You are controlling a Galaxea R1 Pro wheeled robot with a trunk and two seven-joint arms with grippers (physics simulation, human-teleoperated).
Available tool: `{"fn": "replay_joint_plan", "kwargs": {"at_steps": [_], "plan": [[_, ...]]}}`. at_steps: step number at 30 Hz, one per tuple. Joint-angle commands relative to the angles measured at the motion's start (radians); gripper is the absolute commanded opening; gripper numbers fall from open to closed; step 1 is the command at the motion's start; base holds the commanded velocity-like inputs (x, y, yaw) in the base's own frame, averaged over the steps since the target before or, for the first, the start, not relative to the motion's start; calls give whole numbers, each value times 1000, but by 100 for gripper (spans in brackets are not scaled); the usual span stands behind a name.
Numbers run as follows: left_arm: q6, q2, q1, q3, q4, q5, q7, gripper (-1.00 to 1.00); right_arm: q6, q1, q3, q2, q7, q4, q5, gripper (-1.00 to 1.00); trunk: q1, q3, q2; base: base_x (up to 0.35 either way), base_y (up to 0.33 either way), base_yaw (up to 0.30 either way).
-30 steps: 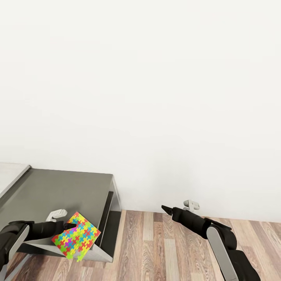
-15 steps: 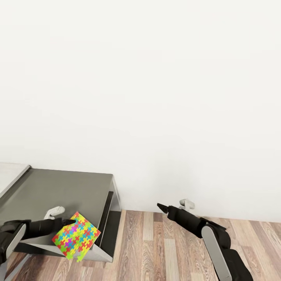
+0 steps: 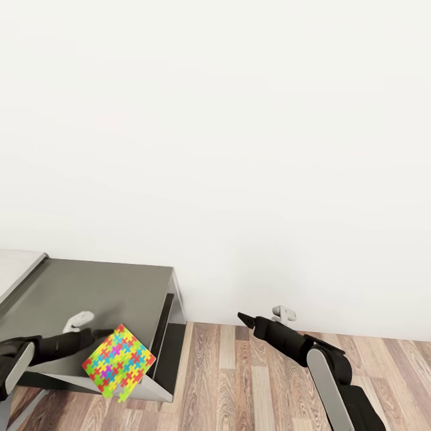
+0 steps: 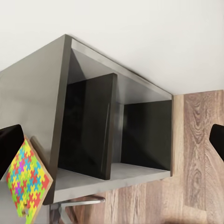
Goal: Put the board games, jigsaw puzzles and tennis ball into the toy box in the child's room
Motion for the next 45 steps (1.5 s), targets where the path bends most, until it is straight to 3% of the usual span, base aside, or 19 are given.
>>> {"fn": "replay_joint_plan", "kwargs": {"at_steps": [1,9,28,39,45], "plan": [[6,0,-1,7,0,3,-4,100,5,-1,-1,1,5,-1,4,100,1,-2,-2,0,0,0],[6,2,-1,52,0,2,-21,100,5,-1,0,1,5,-1,4,100,1,-2,-2,0,0,0],[8,13,-1,54,0,4,-36,100,7,-1,4,0,6,-1,3,100,1,-2,-2,0,0,0],[12,33,-1,55,3,4,-149,100,17,-1,7,2,5,2,3,100,1,-2,-2,0,0,0],[13,38,0,59,3,4,-177,100,31,-2,7,4,6,2,2,100,1,-2,-2,0,0,0]]}}
